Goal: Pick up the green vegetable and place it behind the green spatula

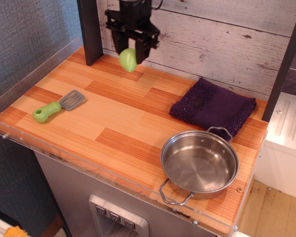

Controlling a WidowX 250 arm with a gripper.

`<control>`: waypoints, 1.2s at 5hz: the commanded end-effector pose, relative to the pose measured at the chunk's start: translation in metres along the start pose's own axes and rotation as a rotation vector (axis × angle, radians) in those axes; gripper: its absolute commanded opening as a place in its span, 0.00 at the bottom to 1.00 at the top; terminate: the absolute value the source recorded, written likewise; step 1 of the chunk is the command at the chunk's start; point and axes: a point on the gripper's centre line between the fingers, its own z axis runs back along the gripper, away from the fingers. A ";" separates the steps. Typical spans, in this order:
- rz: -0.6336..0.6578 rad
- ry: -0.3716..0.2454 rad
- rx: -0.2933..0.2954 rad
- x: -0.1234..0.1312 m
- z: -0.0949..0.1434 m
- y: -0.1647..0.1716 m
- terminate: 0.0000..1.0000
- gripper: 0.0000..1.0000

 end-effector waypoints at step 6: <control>0.072 -0.015 -0.052 -0.014 -0.009 0.016 0.00 1.00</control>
